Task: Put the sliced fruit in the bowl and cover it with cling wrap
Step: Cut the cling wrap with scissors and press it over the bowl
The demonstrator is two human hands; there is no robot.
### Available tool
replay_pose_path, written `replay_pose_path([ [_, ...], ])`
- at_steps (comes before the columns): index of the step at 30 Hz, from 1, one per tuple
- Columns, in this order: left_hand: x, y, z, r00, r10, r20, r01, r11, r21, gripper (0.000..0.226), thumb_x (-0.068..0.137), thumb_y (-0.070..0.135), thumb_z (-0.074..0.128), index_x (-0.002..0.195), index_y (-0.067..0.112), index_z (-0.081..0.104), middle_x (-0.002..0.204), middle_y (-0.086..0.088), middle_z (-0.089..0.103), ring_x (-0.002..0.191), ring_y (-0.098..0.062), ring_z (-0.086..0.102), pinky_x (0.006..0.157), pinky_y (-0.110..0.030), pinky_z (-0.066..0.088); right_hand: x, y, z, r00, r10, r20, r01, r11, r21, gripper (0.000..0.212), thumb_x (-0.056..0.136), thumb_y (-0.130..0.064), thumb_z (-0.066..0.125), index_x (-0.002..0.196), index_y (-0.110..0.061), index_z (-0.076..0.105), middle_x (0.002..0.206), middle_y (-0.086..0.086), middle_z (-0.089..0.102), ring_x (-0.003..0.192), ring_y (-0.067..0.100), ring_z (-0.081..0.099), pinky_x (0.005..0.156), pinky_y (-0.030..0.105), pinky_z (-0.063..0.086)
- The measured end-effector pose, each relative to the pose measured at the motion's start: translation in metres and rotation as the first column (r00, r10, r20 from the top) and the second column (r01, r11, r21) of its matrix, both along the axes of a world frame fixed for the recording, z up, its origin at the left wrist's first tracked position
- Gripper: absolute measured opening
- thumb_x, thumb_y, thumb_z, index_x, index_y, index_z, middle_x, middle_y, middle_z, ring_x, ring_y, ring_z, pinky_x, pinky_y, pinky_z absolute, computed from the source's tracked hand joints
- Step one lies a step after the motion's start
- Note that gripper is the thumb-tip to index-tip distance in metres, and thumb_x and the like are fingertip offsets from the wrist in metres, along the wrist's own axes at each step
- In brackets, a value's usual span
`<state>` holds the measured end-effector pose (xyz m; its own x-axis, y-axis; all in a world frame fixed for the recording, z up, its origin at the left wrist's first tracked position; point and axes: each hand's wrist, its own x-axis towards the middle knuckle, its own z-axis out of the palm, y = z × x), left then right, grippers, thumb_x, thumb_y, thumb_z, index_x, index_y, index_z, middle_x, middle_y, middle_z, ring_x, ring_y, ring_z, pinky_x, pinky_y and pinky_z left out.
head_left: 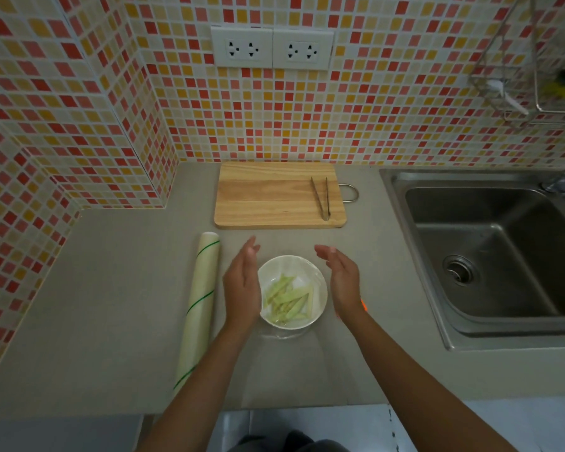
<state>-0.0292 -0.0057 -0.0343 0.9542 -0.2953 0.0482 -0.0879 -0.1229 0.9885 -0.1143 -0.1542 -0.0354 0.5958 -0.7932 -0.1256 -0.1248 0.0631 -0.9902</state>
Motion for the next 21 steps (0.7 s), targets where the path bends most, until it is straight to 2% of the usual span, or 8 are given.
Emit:
replay_pose_path([
  [3,-0.019,-0.003,-0.015,0.990,-0.066,-0.124,0.066,0.998,-0.006,0.045,0.103,0.037,0.031,0.144,0.026,0.045,0.126,0.017,0.060,0.121,0.002,0.053,0.098,-0.006,0.038,0.008,0.000,0.003,0.979,0.203,-0.025,-0.199,0.975,0.096,0.034,0.100,-0.019,0.041,0.113,-0.002,0.068,0.114,0.008,0.069,0.105,0.014,0.063,0.089,0.019,0.047],
  [6,-0.018,-0.008,-0.024,0.969,-0.024,-0.244,0.007,0.997,-0.071,0.048,0.102,0.042,0.026,0.147,0.028,0.040,0.118,0.018,0.064,0.119,-0.010,0.057,0.102,-0.021,0.042,0.007,0.004,-0.003,0.958,0.287,-0.018,-0.281,0.946,0.160,0.032,0.100,-0.015,0.041,0.116,-0.002,0.066,0.111,0.003,0.068,0.095,0.000,0.064,0.078,0.006,0.047],
  [9,-0.005,-0.013,-0.025,0.951,-0.061,-0.305,0.051,0.998,-0.042,0.048,0.101,0.049,0.021,0.145,0.038,0.039,0.111,0.009,0.069,0.106,-0.007,0.062,0.095,-0.022,0.045,0.002,0.007,-0.010,0.966,0.257,0.027,-0.257,0.943,0.210,0.030,0.100,-0.013,0.040,0.113,-0.002,0.065,0.101,-0.001,0.067,0.081,-0.009,0.065,0.068,0.004,0.047],
  [11,0.008,-0.017,-0.017,0.926,-0.150,-0.347,0.153,0.988,-0.020,0.048,0.100,0.053,0.015,0.140,0.043,0.040,0.110,0.009,0.069,0.106,-0.009,0.062,0.097,-0.024,0.045,0.001,0.011,-0.013,0.981,0.194,0.021,-0.195,0.960,0.202,0.029,0.100,-0.011,0.040,0.107,-0.004,0.066,0.098,0.003,0.068,0.082,0.000,0.066,0.068,0.008,0.049],
  [13,0.021,-0.017,-0.011,0.906,-0.198,-0.373,0.208,0.978,-0.014,0.056,0.098,0.056,0.010,0.139,0.040,0.044,0.119,0.004,0.067,0.116,-0.015,0.059,0.106,-0.032,0.040,0.001,0.014,-0.016,0.997,0.077,-0.012,-0.074,0.982,0.173,0.029,0.097,-0.007,0.040,0.095,-0.007,0.070,0.092,0.005,0.069,0.083,0.012,0.064,0.070,0.017,0.051],
  [15,0.026,-0.013,-0.009,0.929,-0.096,-0.357,0.114,0.993,0.031,0.064,0.098,0.056,0.012,0.137,0.027,0.052,0.122,-0.003,0.067,0.119,-0.019,0.058,0.106,-0.036,0.040,-0.001,0.016,-0.022,0.998,-0.036,-0.045,0.042,0.989,0.139,0.031,0.094,-0.004,0.041,0.089,-0.005,0.071,0.089,0.008,0.071,0.086,0.020,0.064,0.075,0.029,0.051],
  [17,0.024,-0.007,-0.009,0.958,0.069,-0.279,-0.023,0.986,0.163,0.065,0.100,0.053,0.016,0.128,0.014,0.060,0.119,-0.011,0.068,0.115,-0.026,0.062,0.102,-0.040,0.045,-0.004,0.016,-0.027,0.991,-0.113,-0.073,0.120,0.988,0.095,0.030,0.096,-0.007,0.041,0.094,-0.002,0.071,0.094,0.012,0.072,0.092,0.025,0.065,0.083,0.034,0.050],
  [21,0.015,-0.006,-0.013,0.989,0.104,-0.107,-0.049,0.904,0.424,0.066,0.102,0.047,0.018,0.108,0.004,0.068,0.110,-0.016,0.070,0.106,-0.033,0.063,0.093,-0.039,0.049,0.000,0.013,-0.024,0.991,-0.133,-0.019,0.133,0.991,0.031,0.033,0.101,-0.022,0.040,0.108,-0.007,0.068,0.108,0.006,0.069,0.104,0.015,0.063,0.089,0.022,0.046],
])
